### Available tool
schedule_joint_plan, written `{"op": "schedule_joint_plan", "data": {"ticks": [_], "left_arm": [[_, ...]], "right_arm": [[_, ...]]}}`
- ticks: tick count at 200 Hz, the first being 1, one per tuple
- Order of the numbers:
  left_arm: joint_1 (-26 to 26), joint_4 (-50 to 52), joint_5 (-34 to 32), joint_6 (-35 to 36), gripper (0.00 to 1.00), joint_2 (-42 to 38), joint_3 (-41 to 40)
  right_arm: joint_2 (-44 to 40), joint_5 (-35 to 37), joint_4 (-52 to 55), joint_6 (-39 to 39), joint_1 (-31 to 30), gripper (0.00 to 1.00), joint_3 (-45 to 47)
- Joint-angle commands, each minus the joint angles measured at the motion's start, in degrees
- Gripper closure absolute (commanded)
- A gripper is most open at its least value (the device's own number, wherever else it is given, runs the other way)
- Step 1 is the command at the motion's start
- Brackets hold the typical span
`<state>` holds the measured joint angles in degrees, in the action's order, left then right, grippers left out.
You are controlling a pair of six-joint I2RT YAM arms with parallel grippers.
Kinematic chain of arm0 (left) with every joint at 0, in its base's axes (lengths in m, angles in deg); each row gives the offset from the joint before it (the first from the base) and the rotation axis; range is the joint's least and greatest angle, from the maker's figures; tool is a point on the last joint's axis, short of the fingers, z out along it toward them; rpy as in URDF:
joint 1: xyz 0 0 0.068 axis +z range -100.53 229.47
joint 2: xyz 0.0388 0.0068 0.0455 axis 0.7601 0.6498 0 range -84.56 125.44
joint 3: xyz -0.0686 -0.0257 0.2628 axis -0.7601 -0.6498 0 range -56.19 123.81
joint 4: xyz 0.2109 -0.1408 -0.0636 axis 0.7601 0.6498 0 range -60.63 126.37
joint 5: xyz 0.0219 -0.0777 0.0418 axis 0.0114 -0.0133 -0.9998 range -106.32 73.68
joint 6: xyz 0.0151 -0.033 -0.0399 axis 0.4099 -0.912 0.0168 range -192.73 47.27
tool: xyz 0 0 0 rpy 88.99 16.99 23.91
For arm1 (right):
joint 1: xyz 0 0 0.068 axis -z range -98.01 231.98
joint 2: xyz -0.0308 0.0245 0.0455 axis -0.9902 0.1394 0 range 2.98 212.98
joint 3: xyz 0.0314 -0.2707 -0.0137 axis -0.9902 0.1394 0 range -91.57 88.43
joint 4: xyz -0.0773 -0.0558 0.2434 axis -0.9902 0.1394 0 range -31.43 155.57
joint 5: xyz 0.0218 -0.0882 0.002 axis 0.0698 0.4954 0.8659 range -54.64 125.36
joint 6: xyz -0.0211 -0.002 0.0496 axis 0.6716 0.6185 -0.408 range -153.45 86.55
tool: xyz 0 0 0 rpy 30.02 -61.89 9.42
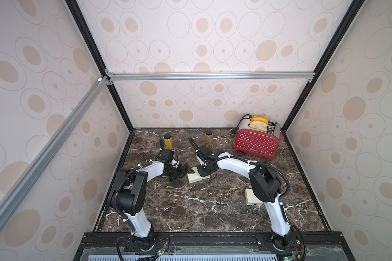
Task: Place the earrings into the drawer-style jewelry box
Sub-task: Close the drawer of the jewelry box.
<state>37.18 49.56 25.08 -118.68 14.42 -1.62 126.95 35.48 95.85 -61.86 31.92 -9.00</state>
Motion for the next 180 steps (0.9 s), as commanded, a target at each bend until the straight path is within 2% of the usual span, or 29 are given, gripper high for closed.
{"op": "schedule_joint_plan", "data": {"ticks": [1,55,69,81,95,122,180], "left_arm": [[-0.46,1.61,-2.29,1.1,0.01,-0.28,-0.27],[-0.49,1.79,-2.58,1.41,0.01,-0.08,0.58],[-0.56,1.94,-2.45,1.79,0.01,0.34,1.1],[-0.67,2.18,-2.25,2.08,0.01,1.22,1.93],[-0.96,2.25,-1.95,2.0,0.01,2.49,3.17],[-1.9,2.64,-1.46,1.64,0.01,4.85,6.55],[-3.38,3.11,-0.23,0.87,0.01,9.51,12.24]], "right_arm": [[-5.12,1.97,2.19,0.44,-0.21,0.79,-0.34],[-8.55,2.08,0.13,1.37,1.68,0.72,4.03],[-8.89,-0.15,-1.47,2.12,3.0,0.58,5.32],[-8.59,-3.58,-2.2,2.78,4.25,0.42,5.95],[-7.9,-6.5,-2.99,3.12,5.12,0.27,6.26],[-6.29,-9.41,-2.97,3.47,5.64,0.06,6.06],[-3.05,-13.64,-3.97,2.19,6.15,0.04,5.94]]}}
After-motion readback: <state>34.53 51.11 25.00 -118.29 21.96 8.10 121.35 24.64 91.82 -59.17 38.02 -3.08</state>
